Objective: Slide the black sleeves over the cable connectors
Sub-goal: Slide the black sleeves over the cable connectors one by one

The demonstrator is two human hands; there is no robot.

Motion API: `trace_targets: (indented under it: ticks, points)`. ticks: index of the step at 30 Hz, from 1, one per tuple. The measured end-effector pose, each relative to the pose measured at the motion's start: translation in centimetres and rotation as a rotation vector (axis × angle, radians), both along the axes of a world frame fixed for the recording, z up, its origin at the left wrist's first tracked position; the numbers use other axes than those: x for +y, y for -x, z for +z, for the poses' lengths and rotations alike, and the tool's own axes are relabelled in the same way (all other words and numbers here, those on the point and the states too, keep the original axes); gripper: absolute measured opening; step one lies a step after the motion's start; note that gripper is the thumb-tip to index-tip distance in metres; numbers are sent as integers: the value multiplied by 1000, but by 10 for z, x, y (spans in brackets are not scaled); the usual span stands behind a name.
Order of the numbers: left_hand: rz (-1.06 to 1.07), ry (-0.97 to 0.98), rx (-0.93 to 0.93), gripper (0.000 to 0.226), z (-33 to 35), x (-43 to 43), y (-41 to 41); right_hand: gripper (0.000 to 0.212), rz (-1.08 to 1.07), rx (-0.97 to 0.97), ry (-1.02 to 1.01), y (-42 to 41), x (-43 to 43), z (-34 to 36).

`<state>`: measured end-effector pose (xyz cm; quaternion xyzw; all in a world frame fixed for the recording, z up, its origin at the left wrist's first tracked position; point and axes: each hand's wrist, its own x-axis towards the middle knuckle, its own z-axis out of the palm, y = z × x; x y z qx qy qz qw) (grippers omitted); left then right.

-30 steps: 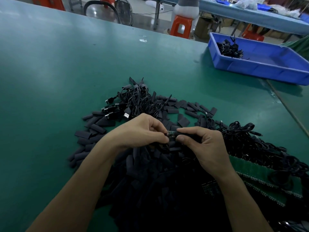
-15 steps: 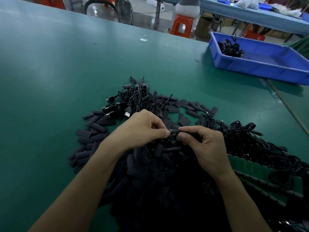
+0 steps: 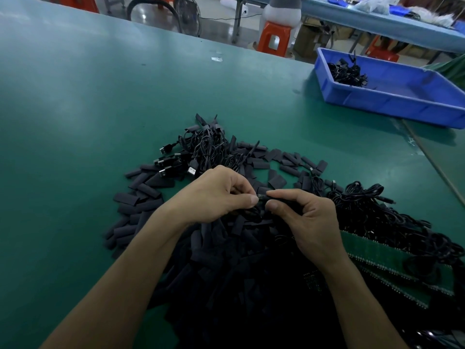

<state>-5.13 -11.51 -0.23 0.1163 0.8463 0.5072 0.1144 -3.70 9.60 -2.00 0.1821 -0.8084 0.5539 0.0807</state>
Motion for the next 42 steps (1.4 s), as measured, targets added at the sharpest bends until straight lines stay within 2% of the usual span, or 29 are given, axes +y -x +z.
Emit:
trace_targets:
  ticks: [5,15,19,23,26,36,42]
  points:
    - [1,-31,0,12,-3,3,1,12,-31,-9,51,0,-2,-3]
    - [-7,-140,-43,11,-2,4,0,24,11,-25,85,-1,-5,-3]
    - [27,-212,-63,11,-2,4,-1,39,-149,-13,165,-1,-9,-5]
    - [50,-241,-85,12,-3,7,-1,31,-248,68,249,-1,-15,-8]
    - [98,-274,-78,8,-5,10,-1,26,-289,58,259,-2,-18,-8]
    - [89,-250,33,21,-6,16,-3,33,-272,-2,277,-5,-21,-14]
    - [73,-269,51,36,-5,20,-7,31,-247,-16,300,-2,-21,-8]
